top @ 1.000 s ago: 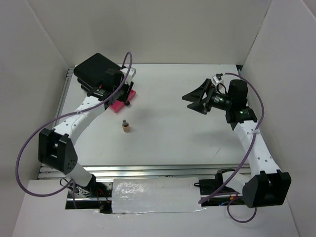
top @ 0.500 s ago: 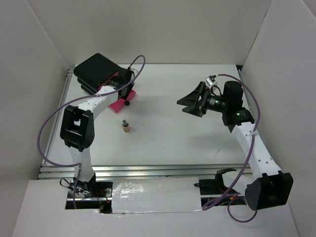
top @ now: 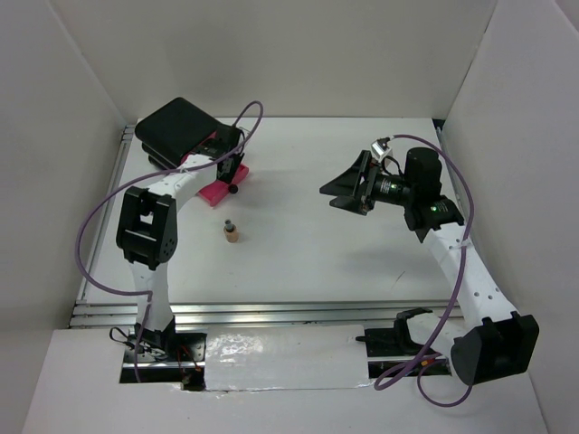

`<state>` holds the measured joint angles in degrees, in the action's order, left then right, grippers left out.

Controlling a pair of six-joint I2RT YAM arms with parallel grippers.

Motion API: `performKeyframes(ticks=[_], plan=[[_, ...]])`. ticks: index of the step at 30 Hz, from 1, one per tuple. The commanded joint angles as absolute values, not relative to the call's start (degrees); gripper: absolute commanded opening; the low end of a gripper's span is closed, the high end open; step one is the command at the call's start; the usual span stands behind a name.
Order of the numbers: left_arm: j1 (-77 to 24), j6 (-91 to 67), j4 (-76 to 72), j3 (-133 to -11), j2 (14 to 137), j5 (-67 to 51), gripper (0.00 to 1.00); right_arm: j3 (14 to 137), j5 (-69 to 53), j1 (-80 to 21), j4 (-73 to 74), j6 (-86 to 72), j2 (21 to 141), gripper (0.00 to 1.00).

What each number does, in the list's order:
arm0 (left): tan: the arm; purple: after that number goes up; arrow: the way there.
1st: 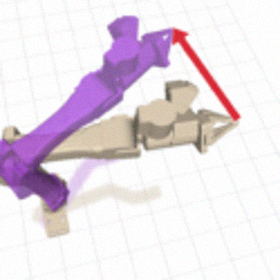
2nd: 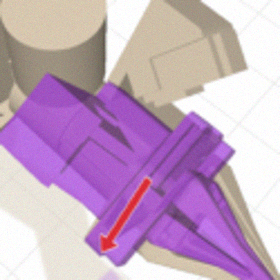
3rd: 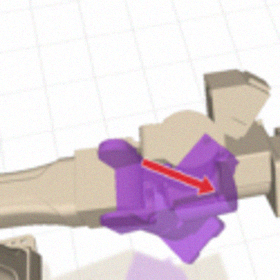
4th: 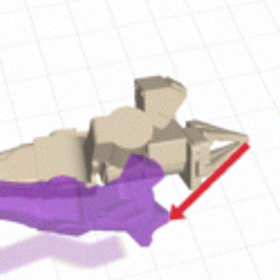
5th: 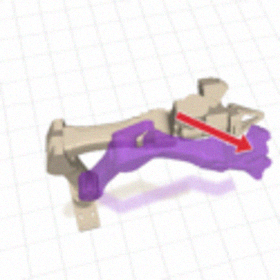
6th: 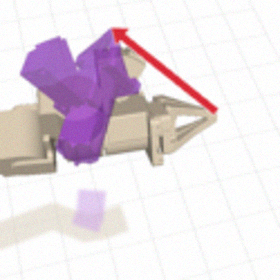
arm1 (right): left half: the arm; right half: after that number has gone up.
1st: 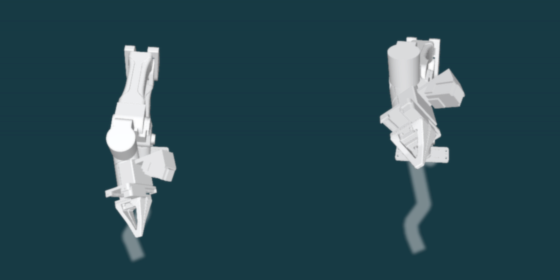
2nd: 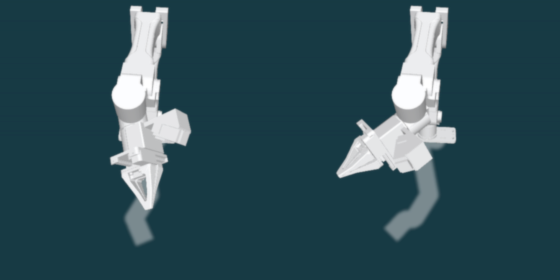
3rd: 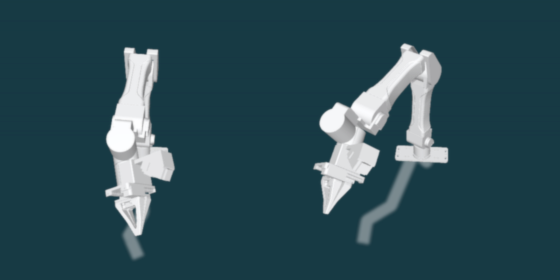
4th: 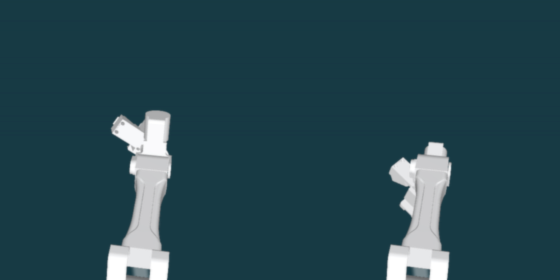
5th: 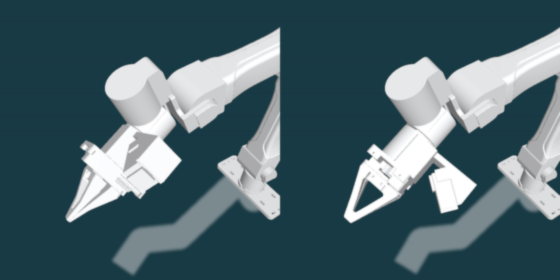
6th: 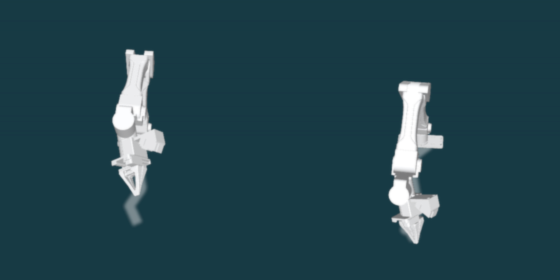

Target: Organize the makeup

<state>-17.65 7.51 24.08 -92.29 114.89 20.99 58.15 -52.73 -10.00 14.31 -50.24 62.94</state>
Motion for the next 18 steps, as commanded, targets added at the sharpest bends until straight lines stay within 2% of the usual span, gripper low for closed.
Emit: performKeyframes(ticks=[1,3,7,8,10,18], plan=[[-17.23,5.98,22.33,-92.38,115.31,20.30,0.23,60.47,-53.17,-10.63,13.97,-49.40,62.84,1.00],[-16.96,5.63,21.80,-91.06,115.22,20.65,0.25,60.56,-53.17,-10.55,13.97,-49.31,62.84,1.00],[-16.26,4.75,22.06,-91.14,115.49,20.04,0.41,60.65,-53.09,-10.55,13.89,-49.39,62.84,1.00],[-16.35,4.31,21.80,-91.14,115.58,20.65,0.50,60.56,-53.17,-10.63,13.80,-49.48,62.93,1.00],[-16.17,4.04,22.41,-91.40,116.01,20.74,0.56,60.64,-53.09,-10.55,13.62,-49.48,63.02,1.00],[-16.08,2.99,22.15,-91.05,115.66,21.09,0.69,60.82,-53.00,-10.63,13.45,-49.48,62.93,1.00]])
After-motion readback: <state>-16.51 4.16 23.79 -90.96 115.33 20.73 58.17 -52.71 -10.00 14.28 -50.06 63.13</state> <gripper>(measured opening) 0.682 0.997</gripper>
